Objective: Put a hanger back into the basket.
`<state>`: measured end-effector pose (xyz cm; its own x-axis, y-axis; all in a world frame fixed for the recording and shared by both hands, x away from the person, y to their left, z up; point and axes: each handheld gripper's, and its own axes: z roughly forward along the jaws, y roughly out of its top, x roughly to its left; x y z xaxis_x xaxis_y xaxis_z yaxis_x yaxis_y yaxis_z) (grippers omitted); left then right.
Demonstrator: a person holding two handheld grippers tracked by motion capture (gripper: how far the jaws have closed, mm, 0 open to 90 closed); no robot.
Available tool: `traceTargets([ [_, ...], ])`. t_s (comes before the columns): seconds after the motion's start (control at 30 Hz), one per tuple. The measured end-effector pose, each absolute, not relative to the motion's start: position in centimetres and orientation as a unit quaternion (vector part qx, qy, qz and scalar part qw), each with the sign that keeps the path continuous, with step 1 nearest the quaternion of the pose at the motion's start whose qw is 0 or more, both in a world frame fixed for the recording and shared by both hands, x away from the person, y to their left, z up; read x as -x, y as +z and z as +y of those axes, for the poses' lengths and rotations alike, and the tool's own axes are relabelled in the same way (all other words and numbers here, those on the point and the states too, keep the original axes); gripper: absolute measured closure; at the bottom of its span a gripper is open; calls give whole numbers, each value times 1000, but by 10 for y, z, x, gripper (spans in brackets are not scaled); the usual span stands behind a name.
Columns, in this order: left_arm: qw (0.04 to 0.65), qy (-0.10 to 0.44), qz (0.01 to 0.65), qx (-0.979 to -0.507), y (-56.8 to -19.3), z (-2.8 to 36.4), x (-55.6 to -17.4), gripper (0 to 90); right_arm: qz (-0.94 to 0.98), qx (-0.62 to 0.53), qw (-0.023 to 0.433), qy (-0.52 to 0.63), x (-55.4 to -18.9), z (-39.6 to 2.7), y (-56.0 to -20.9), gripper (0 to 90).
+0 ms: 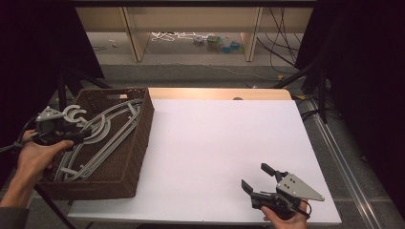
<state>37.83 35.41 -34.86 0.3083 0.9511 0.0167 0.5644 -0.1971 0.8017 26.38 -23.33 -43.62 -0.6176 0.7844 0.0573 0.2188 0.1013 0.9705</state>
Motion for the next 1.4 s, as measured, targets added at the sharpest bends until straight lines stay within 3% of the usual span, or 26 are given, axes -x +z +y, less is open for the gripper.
traceTargets([
  [0.7,478,238,464,-707,-348,284,-360,315,703,-358,244,564,-265,-234,-436,158],
  [1.17,527,227,427,-699,-358,242,-342,296,697,-357,236,575,-267,-231,-437,158],
  [1.4,550,213,405,-698,-366,219,-332,241,699,-356,235,573,-268,-231,-437,158],
])
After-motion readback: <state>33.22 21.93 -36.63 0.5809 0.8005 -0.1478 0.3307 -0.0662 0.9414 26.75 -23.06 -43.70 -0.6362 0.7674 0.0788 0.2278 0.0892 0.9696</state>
